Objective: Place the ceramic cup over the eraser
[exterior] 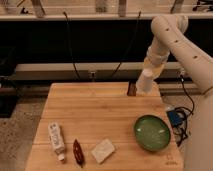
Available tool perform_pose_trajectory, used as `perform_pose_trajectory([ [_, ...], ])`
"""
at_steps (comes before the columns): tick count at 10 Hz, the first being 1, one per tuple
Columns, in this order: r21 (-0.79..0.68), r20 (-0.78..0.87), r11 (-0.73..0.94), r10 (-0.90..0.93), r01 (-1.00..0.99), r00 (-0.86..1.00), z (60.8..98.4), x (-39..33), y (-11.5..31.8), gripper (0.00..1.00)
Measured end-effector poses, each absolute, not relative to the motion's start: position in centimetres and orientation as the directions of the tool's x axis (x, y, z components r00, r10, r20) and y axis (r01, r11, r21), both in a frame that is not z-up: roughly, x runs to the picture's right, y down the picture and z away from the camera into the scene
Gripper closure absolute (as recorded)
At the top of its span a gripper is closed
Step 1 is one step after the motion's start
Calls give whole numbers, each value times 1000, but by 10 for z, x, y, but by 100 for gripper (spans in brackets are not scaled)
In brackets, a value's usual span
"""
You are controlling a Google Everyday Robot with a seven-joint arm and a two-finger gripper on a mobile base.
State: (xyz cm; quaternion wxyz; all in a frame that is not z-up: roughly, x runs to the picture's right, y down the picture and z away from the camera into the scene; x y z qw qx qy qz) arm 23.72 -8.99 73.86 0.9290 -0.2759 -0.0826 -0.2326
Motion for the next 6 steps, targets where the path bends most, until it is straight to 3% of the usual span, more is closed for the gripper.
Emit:
perform_pose_trajectory([
  [6, -459, 324, 717, -415, 525, 850, 780, 196, -107, 100],
])
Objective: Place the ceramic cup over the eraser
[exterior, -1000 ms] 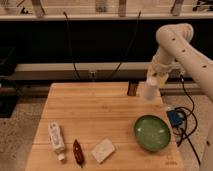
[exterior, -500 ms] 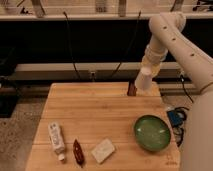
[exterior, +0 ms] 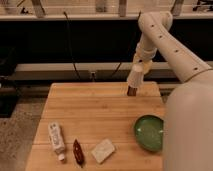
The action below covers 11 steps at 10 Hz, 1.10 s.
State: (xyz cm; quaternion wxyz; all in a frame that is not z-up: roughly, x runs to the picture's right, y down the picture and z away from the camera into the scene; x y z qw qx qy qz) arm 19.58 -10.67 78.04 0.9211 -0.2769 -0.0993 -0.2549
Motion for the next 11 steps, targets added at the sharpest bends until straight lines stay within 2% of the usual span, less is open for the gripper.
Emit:
perform_pose_trajectory([
  [3, -464, 336, 704, -422, 538, 842, 801, 186, -107, 100],
  [11, -512, 359, 667, -407, 542, 840, 833, 194, -73, 100],
])
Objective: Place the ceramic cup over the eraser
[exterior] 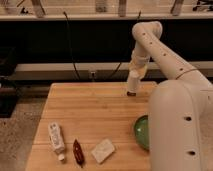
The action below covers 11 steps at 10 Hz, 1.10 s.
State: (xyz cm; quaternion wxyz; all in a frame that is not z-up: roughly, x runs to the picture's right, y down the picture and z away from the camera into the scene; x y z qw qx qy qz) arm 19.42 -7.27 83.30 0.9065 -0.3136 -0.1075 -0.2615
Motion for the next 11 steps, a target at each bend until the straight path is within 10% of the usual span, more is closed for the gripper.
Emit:
perform_pose_trajectory([
  [3, -522, 389, 645, -402, 558, 829, 850, 188, -58, 93],
  [11, -533, 450, 619, -370, 576, 813, 878, 190, -19, 20],
])
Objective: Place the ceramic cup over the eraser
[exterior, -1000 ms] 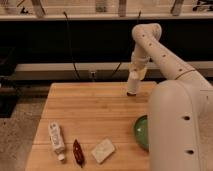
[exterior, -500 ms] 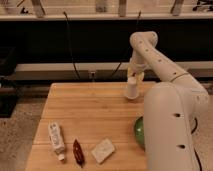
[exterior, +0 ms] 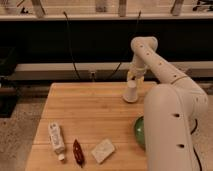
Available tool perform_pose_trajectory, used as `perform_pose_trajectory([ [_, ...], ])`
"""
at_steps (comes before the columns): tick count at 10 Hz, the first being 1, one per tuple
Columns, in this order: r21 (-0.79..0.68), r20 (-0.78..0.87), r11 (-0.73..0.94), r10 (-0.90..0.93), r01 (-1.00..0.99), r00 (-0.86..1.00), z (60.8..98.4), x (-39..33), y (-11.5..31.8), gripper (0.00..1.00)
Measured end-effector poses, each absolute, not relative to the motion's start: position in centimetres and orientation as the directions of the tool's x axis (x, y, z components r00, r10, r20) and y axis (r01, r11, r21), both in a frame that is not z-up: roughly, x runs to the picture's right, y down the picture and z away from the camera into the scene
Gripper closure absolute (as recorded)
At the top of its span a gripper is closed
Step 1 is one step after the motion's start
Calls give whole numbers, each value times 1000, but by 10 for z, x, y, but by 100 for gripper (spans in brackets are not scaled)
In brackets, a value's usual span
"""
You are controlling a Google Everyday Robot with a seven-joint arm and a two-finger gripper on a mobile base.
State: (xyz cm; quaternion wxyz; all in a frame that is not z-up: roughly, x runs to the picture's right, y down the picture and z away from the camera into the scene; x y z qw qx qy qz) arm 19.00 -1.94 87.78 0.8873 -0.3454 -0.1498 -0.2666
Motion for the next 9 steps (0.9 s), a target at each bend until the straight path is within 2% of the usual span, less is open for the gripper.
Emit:
perform_pose_trajectory([
  [1, -535, 447, 620, -369, 574, 815, 878, 190, -20, 22],
  [4, -536, 443, 623, -367, 570, 818, 879, 187, -21, 49],
  [5, -537, 444, 623, -365, 570, 818, 879, 188, -20, 55],
  [7, -539, 444, 623, -363, 568, 819, 878, 188, -20, 55],
  [8, -540, 443, 623, -361, 566, 821, 878, 188, -20, 51],
  [9, -542, 443, 622, -359, 564, 822, 879, 186, -19, 40],
])
